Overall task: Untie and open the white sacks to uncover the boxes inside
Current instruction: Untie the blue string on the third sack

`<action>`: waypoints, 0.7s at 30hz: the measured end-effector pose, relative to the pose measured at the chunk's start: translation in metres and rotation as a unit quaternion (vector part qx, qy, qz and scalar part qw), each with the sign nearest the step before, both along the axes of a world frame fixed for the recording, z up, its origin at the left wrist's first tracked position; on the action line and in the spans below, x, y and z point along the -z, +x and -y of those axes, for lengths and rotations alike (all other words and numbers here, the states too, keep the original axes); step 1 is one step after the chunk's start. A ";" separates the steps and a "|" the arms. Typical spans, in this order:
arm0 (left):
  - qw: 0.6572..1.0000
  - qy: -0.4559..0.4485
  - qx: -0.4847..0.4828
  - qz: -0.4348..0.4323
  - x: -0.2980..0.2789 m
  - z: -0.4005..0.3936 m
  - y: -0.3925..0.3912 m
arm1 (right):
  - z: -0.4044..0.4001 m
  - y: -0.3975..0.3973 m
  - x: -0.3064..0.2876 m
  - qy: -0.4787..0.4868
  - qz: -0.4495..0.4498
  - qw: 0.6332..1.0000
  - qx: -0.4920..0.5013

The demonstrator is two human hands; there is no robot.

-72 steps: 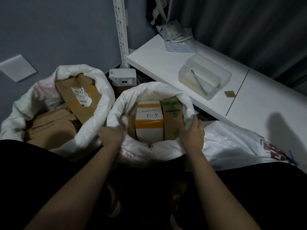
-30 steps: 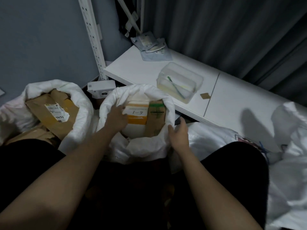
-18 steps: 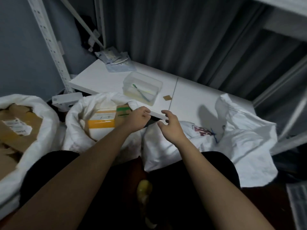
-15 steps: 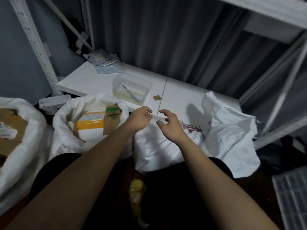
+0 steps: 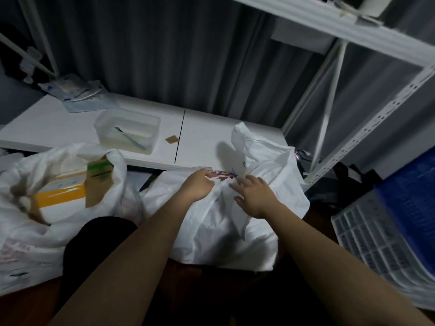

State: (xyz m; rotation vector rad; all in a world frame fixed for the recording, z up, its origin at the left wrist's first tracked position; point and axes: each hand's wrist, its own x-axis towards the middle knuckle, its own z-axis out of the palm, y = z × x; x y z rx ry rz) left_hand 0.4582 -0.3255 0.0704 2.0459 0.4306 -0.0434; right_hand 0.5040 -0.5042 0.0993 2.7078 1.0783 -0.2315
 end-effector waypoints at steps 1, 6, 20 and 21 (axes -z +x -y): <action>1.000 -0.001 0.002 -0.009 0.008 -0.001 0.003 | 0.004 0.005 0.008 -0.071 0.024 0.997 -0.022; 0.999 0.015 0.020 -0.025 0.051 0.007 0.015 | 0.057 0.040 0.034 -0.165 0.044 0.985 0.022; 0.970 0.194 0.128 -0.074 0.129 0.077 0.191 | 0.135 0.177 0.123 -0.076 -0.215 0.972 0.059; 0.972 0.159 0.143 -0.098 0.131 0.078 0.196 | 0.134 0.177 0.118 -0.080 -0.234 0.967 0.060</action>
